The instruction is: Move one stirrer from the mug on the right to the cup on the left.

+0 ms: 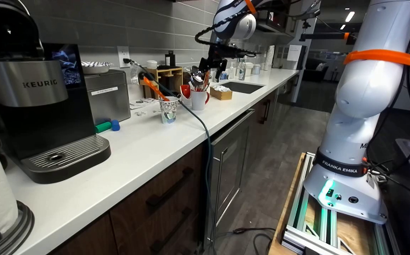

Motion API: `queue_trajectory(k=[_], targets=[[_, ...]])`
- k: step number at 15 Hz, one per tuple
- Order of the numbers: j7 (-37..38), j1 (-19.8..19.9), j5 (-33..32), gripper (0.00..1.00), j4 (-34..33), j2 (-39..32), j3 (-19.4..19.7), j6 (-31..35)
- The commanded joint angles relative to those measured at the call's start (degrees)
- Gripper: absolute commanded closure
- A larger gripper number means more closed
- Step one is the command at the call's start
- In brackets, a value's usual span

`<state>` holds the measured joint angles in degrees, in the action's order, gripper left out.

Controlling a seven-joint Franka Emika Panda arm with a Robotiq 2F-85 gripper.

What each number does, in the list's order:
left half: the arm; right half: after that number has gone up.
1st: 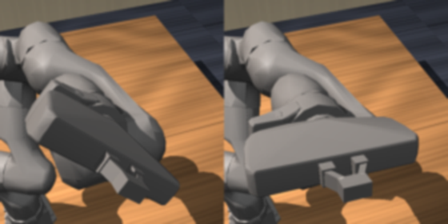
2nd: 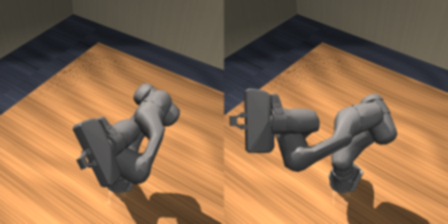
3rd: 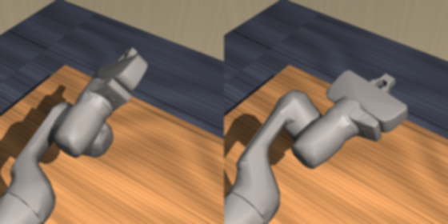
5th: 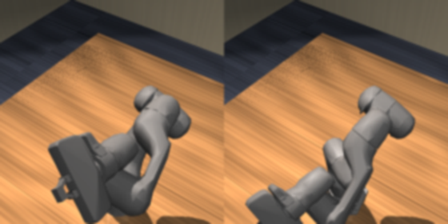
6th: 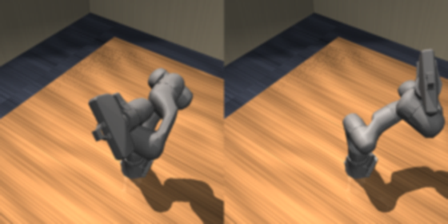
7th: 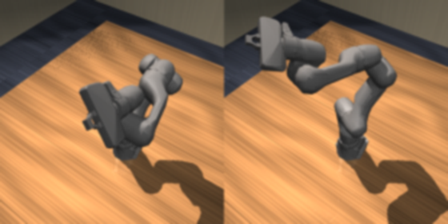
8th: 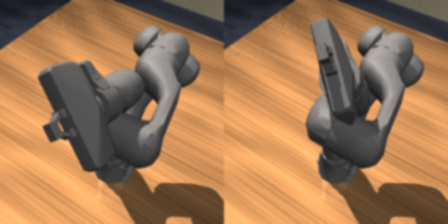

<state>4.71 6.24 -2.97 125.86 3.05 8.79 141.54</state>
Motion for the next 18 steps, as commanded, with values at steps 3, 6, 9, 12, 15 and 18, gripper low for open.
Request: queue_trajectory(k=[3,6,9,12,15,18], targets=[[5.5,1.2,-5.1,0.0,-0.5,-3.1,-0.5,6.8],[8.1,1.5,-7.4,0.0,-1.7,-6.4,-0.1,9.8],[9.1,1.1,-6.8,0.0,-2.8,-8.7,0.2,9.5],[9.8,0.7,-5.9,0.11,-4.5,-10.8,0.1,10.4],[10.6,0.5,-5.5,0.17,-6.0,-12.3,0.5,10.7],[11.1,0.8,-4.7,0.36,-6.8,-13.5,1.0,9.9]])
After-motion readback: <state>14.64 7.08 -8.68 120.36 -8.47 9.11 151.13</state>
